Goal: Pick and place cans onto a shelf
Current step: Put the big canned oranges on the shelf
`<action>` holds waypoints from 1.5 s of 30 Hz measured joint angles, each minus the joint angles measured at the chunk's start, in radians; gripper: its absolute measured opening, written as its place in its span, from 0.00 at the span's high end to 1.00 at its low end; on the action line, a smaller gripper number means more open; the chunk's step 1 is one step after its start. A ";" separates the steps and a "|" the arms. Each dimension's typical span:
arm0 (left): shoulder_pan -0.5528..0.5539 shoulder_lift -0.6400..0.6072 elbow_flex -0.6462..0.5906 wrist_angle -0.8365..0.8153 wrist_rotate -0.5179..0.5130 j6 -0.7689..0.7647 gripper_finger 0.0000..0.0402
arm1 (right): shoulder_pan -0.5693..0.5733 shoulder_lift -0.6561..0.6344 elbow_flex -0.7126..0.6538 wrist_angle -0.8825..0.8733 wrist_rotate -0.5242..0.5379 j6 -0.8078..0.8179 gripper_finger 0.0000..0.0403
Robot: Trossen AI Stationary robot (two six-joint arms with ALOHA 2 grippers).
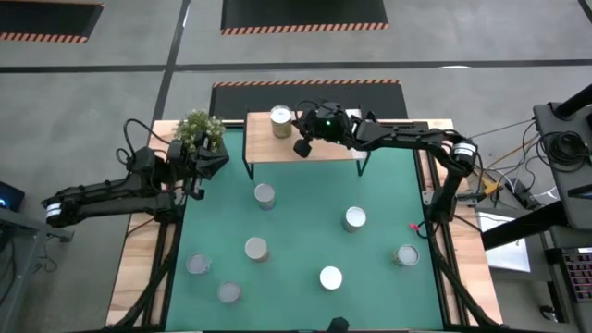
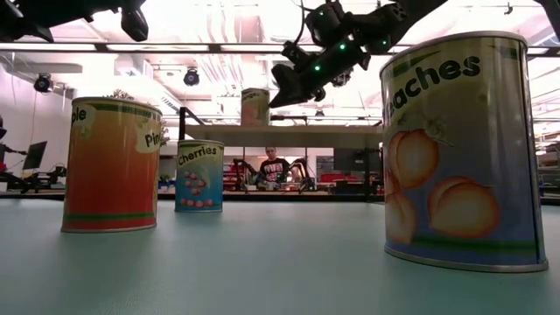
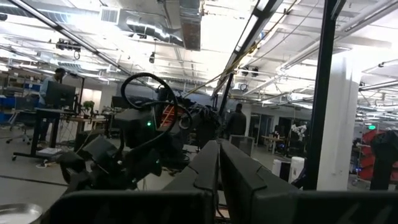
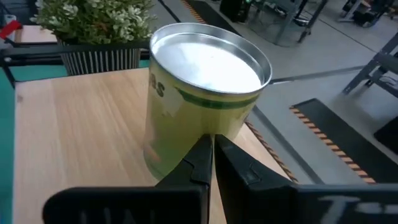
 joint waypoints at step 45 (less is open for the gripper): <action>0.000 -0.003 0.000 0.010 0.000 0.016 1.00 | 0.020 0.150 0.125 0.020 0.026 -0.018 0.98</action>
